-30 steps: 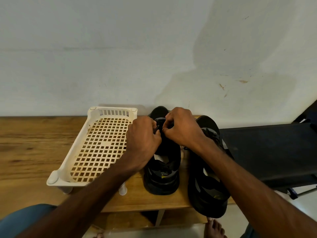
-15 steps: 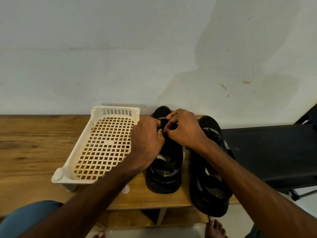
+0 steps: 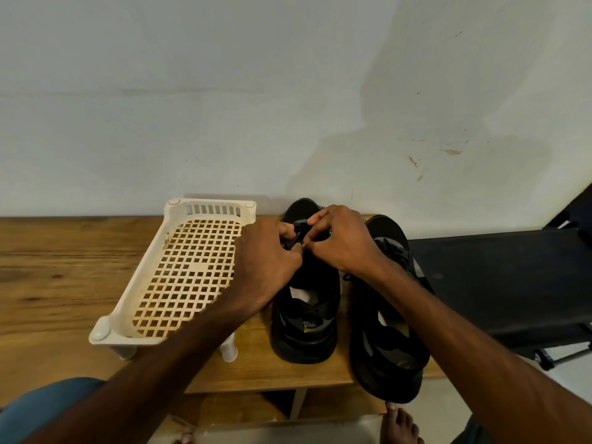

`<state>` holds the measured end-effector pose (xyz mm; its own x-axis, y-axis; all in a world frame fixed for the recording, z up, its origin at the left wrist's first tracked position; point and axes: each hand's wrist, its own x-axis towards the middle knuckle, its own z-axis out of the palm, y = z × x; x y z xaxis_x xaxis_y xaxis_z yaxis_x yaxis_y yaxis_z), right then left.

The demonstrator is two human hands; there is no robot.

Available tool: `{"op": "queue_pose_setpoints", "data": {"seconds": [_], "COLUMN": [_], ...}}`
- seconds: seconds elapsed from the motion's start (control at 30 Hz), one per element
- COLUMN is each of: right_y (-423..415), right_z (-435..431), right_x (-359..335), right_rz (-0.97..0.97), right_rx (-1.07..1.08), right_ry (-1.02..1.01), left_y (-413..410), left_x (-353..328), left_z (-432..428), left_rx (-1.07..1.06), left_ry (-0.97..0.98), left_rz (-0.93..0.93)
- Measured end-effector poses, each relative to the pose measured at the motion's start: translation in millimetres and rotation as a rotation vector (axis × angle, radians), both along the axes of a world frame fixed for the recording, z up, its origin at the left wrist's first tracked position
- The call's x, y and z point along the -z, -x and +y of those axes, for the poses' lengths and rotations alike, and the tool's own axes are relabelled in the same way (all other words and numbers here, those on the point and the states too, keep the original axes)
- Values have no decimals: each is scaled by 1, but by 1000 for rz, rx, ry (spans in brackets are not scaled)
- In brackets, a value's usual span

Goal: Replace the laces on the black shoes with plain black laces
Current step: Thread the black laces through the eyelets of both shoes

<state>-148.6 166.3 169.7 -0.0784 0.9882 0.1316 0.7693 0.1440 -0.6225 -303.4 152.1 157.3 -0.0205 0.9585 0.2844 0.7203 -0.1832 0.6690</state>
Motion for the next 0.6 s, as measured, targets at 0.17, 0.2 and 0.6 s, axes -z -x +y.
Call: {"op": "queue_pose_setpoints", "data": {"seconds": [0.17,0.2,0.6], "right_y": [0,0,1], "right_z": [0,-1,4], "right_x": [0,0,4], "right_rz": [-26,-27,-13], "right_rx": [-27,-28,-24], "right_ry": [-4,-6,-27], "left_y": [0,0,-1], "left_x": [0,0,0], "left_z": [0,0,1], "left_rx": [2,3,59], "left_ry": [19,21,54], "left_rz": [-33,-32,-84]}}
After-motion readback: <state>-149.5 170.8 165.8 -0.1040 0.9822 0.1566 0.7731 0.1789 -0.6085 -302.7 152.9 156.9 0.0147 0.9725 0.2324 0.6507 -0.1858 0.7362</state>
